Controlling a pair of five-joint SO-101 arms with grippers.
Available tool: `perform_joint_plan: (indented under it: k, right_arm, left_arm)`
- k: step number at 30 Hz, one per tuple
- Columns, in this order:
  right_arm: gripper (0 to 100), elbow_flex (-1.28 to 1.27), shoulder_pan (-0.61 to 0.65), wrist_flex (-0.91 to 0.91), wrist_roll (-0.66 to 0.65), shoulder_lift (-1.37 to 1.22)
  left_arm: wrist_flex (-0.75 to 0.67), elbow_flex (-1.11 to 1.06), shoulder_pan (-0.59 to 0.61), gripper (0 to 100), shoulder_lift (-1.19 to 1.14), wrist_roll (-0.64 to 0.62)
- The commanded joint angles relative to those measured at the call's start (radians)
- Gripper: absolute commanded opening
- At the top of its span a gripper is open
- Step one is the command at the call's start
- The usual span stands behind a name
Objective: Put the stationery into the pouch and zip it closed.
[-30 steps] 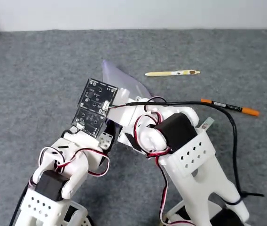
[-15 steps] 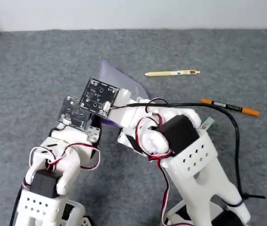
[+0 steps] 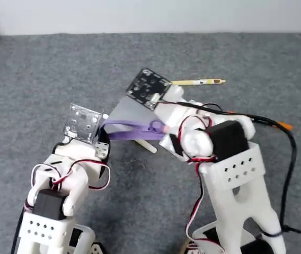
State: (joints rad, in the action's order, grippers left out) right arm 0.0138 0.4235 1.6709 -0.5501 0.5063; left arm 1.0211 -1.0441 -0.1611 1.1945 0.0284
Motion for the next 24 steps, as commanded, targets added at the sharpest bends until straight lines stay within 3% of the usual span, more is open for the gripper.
perform_joint_plan:
  k: [1,10,24]
  right_arm:
    - [0.8,0.006,-0.064,0.010,0.006,0.085]
    - [0.8,0.006,-0.148,0.012,0.011,0.134]
    - [0.8,0.006,-0.196,0.008,0.012,0.140]
  left_arm:
    - [0.043,0.076,0.052,1,0.008,0.002]
    - [0.232,0.242,0.055,1,0.008,0.005]
    - [0.279,0.280,0.054,1,0.008,0.005]
